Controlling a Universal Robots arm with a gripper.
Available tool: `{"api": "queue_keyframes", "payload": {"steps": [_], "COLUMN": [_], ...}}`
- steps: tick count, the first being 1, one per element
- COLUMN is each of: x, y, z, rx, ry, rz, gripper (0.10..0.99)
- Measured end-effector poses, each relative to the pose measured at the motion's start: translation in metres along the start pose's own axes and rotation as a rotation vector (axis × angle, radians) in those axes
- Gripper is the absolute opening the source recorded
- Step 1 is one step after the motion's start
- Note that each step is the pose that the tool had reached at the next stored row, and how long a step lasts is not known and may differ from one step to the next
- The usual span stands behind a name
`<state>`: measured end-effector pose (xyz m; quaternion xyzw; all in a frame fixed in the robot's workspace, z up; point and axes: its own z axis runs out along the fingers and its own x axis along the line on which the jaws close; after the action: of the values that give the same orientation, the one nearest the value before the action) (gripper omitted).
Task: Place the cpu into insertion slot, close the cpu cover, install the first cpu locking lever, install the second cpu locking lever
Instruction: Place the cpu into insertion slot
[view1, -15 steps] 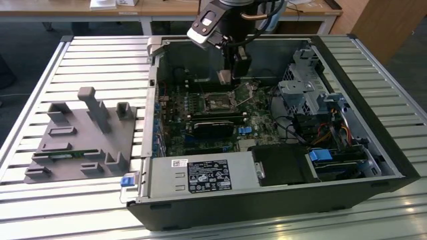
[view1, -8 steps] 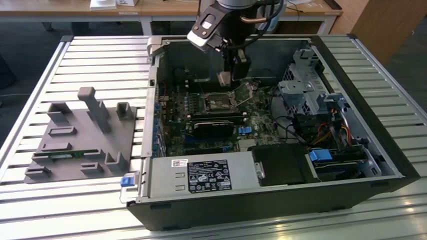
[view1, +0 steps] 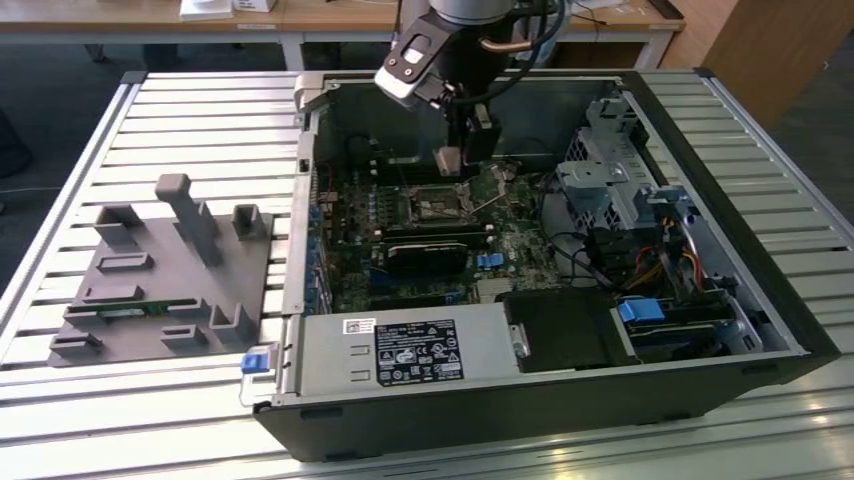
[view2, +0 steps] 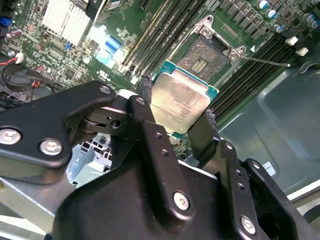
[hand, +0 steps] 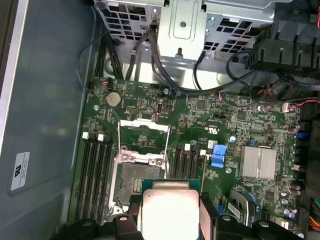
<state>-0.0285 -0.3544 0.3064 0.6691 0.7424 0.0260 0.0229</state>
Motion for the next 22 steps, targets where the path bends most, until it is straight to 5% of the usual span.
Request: {"api": "queue_keyframes", "payload": {"steps": [22], "x": [0.0000], "y": [-0.0011], "z": [0.0151], "rx": [0.000], "ry": [-0.0001], "rz": [0.000], "gripper": [0.537]}}
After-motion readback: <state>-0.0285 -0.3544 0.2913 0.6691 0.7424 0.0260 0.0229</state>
